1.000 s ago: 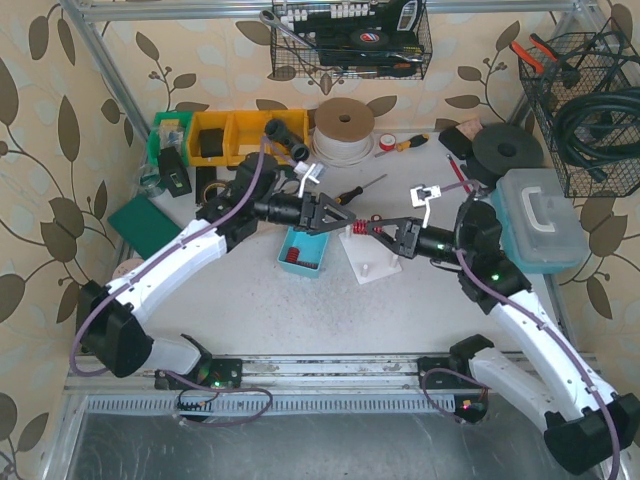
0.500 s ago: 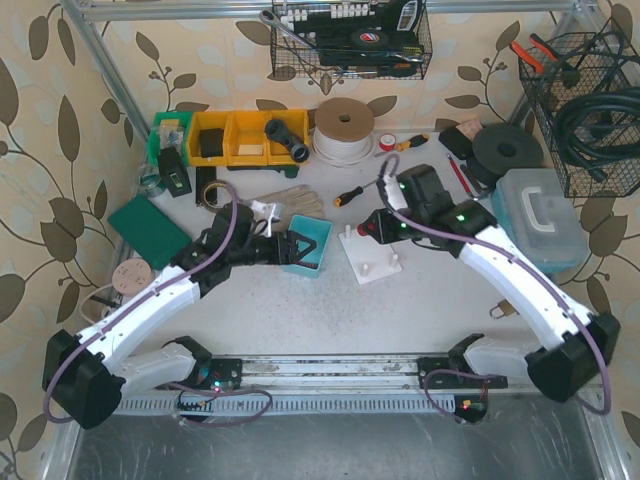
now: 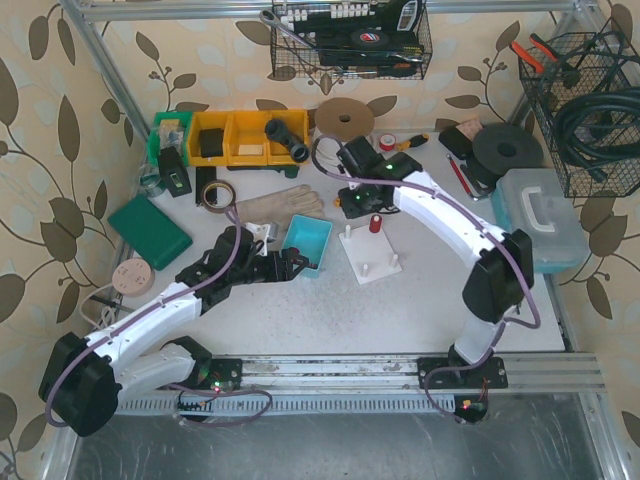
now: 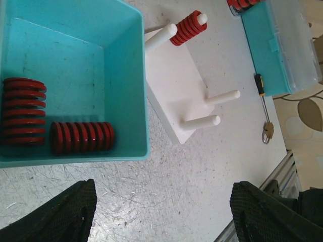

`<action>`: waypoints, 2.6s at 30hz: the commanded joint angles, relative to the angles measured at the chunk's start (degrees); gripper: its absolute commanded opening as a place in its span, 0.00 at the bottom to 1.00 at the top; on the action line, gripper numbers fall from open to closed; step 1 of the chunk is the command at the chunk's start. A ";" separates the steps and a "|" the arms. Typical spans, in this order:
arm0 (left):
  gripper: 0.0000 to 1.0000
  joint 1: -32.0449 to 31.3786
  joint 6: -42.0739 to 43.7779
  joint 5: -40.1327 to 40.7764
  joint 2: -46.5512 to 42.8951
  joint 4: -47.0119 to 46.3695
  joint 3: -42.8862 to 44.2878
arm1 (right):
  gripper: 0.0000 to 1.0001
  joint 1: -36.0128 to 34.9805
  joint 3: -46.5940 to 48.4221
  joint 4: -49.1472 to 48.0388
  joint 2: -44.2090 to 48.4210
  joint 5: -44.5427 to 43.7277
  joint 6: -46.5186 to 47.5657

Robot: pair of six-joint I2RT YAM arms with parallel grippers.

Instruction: Install the large spring

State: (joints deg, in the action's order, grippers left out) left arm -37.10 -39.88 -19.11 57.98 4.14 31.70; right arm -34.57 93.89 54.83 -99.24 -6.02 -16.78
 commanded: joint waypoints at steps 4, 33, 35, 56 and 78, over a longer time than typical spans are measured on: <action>0.81 0.06 -1.70 4.86 -5.84 -0.66 -0.55 | 0.00 -0.62 10.38 5.10 -8.60 -1.36 3.35; 0.81 0.10 -4.33 15.56 -9.79 -2.01 -4.19 | 0.00 -0.99 4.18 3.06 -12.71 -0.05 6.73; 0.81 0.10 -4.37 15.53 -9.86 -2.33 -4.42 | 0.00 -0.95 3.91 2.56 -12.82 -0.25 6.64; 0.81 0.09 -4.06 14.82 -8.85 -4.11 -4.87 | 0.00 0.00 3.30 0.10 -14.75 -0.37 6.38; 0.82 0.10 -3.68 14.85 -7.15 -5.36 -4.72 | 0.00 0.82 1.53 -3.88 -17.00 -1.39 -0.27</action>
State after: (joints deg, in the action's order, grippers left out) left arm -37.10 -43.79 -4.56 50.50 1.37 26.63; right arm -33.95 96.40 52.66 -115.50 -6.07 -14.59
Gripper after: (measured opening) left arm 0.815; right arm 0.269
